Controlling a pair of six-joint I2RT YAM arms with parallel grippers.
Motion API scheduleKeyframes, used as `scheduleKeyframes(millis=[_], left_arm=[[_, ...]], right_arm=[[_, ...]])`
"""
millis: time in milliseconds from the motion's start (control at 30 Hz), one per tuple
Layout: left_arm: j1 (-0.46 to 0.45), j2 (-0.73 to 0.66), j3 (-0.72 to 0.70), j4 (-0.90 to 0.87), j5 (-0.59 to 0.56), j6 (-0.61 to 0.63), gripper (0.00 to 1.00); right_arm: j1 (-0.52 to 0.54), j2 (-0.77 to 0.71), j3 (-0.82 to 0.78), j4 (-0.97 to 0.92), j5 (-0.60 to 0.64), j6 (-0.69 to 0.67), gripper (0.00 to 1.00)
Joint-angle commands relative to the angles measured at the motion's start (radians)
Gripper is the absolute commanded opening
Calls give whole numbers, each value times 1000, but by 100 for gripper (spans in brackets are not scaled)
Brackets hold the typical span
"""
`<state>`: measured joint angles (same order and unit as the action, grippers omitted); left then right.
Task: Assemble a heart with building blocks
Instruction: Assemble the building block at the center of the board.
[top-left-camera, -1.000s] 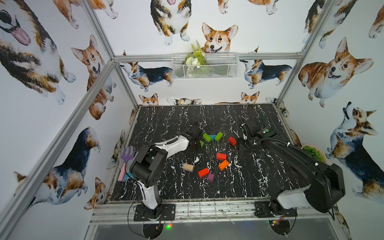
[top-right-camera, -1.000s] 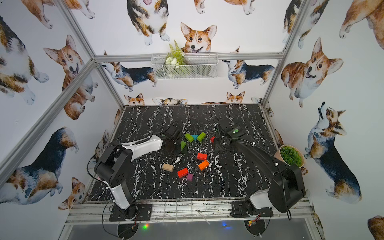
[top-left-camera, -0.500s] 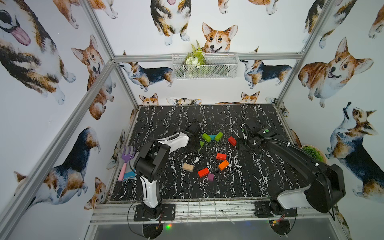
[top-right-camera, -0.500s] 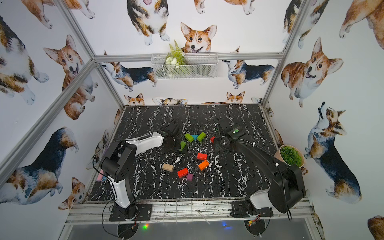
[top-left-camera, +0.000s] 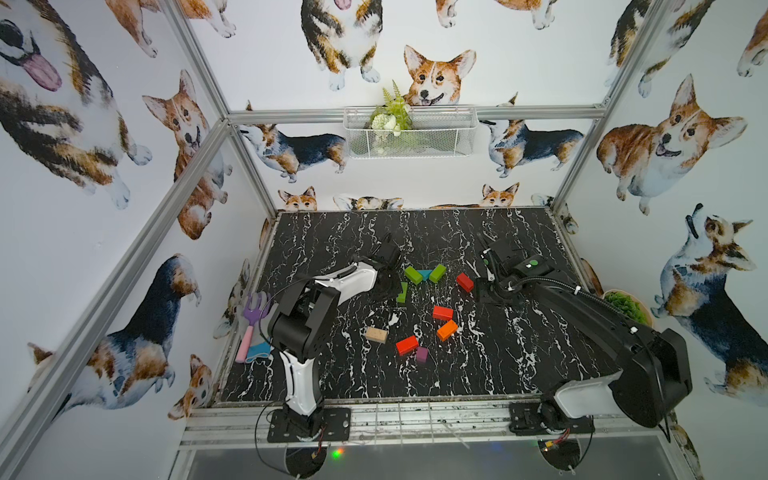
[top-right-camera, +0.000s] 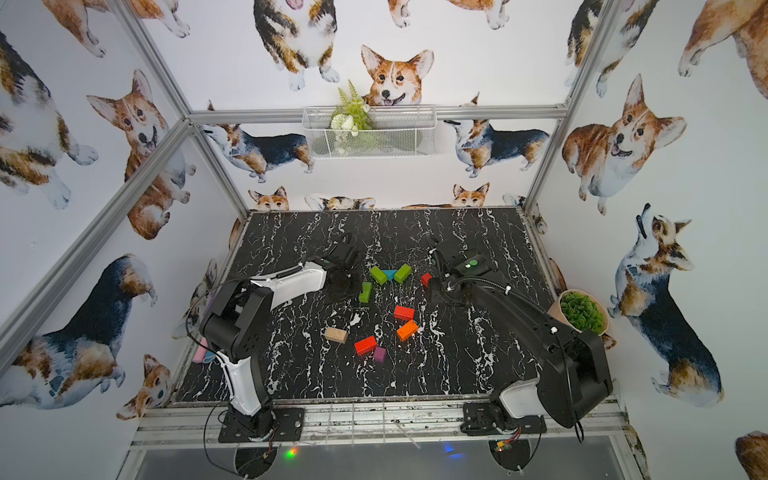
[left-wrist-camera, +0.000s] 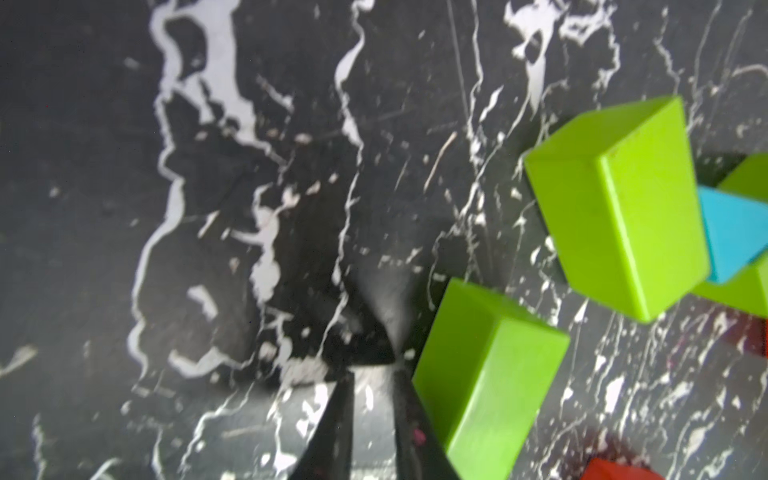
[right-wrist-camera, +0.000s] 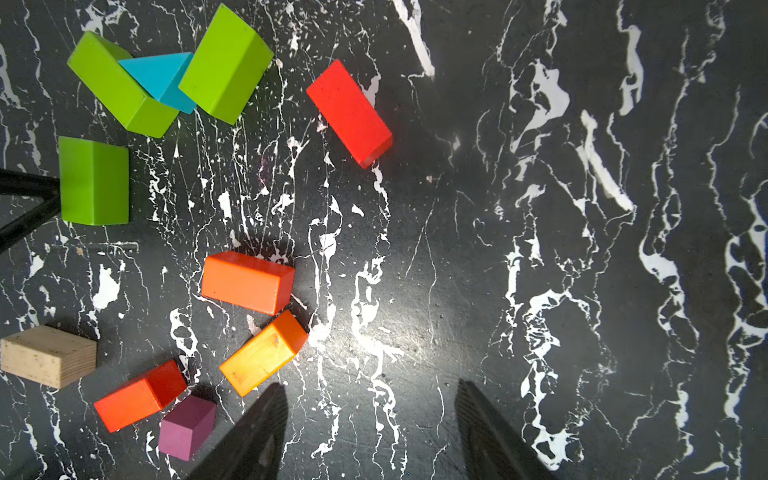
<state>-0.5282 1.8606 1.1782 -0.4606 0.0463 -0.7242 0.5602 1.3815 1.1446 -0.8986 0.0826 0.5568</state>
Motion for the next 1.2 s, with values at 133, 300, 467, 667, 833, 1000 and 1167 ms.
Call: scheduleKeyframes(millis=[133, 300, 467, 667, 833, 1000, 1167], left_arm=[[-34, -98, -76, 5, 70, -40, 36], [-42, -75, -51, 1, 77, -38, 43], [-52, -30, -18, -9, 69, -40, 42], [-55, -25, 8, -48, 28, -43, 41], [-53, -38, 28, -113, -54, -43, 41], [-54, -55, 45, -145, -75, -45, 40], [-124, -68, 86, -131, -28, -32, 44]], right_arm=[[-2, 13, -3, 4, -2, 14, 67], [-2, 4, -5, 8, -4, 20, 67], [-2, -11, -13, 1, 6, 18, 68], [-2, -12, -20, 4, 3, 20, 68], [-2, -10, -19, 5, 3, 20, 68], [-2, -13, -17, 3, 6, 18, 68], [-2, -11, -22, 10, 3, 20, 68]])
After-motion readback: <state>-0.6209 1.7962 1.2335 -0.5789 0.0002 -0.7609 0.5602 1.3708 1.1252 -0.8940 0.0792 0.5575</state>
